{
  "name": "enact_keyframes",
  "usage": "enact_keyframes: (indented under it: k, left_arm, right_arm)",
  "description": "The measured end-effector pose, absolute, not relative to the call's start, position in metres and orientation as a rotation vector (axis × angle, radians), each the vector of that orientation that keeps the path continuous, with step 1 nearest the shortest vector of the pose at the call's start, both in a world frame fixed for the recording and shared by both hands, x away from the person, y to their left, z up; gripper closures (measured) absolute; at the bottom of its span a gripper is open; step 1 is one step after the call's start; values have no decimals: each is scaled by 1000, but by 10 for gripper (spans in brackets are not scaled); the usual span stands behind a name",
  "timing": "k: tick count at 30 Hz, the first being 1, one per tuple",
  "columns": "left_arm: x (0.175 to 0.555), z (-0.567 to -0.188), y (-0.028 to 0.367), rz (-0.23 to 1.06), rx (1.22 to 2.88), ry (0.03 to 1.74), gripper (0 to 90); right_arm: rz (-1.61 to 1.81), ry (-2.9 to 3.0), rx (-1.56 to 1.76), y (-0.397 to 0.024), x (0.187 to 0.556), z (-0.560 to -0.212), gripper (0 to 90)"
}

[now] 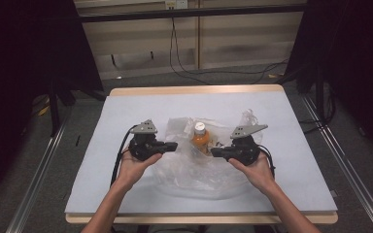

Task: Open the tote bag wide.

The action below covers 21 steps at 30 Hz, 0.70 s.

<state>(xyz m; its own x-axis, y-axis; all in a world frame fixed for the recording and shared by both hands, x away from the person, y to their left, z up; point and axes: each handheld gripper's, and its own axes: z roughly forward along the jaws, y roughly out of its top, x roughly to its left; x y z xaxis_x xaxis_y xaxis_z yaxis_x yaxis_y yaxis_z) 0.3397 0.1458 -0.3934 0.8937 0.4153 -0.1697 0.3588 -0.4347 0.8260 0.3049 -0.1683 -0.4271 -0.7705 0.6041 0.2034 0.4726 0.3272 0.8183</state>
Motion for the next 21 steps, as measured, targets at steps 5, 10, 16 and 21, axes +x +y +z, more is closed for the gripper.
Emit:
enact_keyframes:
  k: [5, 10, 16, 21]
  left_arm:
    - [339, -377, 135, 72, 2026, 509, 900]
    - [344, -366, 120, 76, 1995, 474, 900]
    - [366, -370, 106, 112, 1992, 524, 900]
    - [391, -395, 103, 114, 2027, 660, 900]
  right_arm:
    - [1407, 2475, 1012, -155, 306, -437, 900]
    - [1453, 2529, 994, -131, 299, -453, 900]
    - [1410, 2590, 968, -119, 294, -467, 900]
    - [1402, 2573, 975, -125, 294, -466, 900]
